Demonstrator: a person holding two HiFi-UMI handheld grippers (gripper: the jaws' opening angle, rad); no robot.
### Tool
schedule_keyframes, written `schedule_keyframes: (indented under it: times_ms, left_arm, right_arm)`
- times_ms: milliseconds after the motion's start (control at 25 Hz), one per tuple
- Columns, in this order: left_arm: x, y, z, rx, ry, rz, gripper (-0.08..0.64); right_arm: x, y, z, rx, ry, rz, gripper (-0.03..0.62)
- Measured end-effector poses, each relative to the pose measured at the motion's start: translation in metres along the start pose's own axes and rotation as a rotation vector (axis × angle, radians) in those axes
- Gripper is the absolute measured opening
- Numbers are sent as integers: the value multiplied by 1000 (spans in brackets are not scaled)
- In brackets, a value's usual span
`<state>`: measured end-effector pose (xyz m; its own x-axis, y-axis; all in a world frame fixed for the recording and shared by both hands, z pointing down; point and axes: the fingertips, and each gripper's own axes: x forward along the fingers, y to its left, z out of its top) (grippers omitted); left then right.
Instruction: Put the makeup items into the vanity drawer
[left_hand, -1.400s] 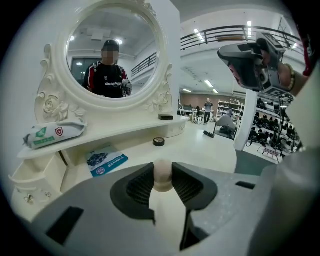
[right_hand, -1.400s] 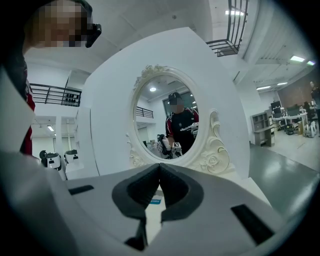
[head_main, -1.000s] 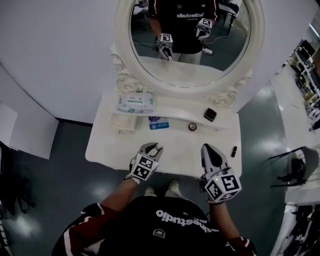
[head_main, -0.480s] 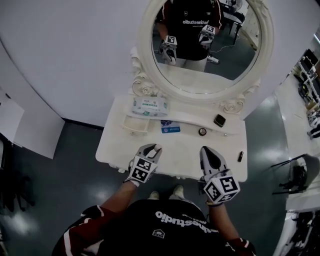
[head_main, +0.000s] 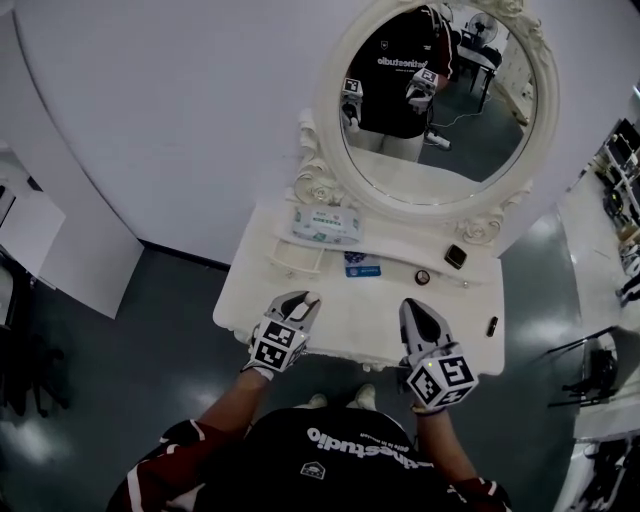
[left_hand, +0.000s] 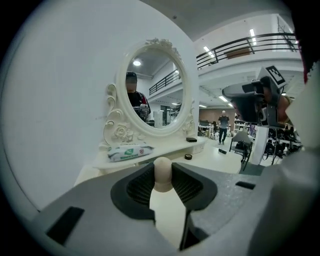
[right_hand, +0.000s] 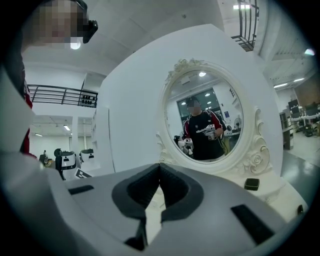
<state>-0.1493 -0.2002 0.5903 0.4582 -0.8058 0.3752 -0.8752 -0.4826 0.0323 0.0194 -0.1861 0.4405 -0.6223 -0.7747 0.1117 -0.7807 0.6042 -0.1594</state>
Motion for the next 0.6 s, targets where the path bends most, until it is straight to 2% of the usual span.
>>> schedule_keyframes:
  times_ms: [280,600]
  left_arm:
    - [-35,33,10,-27,-39,62,106]
    - [-36,66,26,-3,-61,126,107]
  right_arm:
    - [9,22,-2,-8,13,31,3]
    - [27,21,-7,-8,25,77,3]
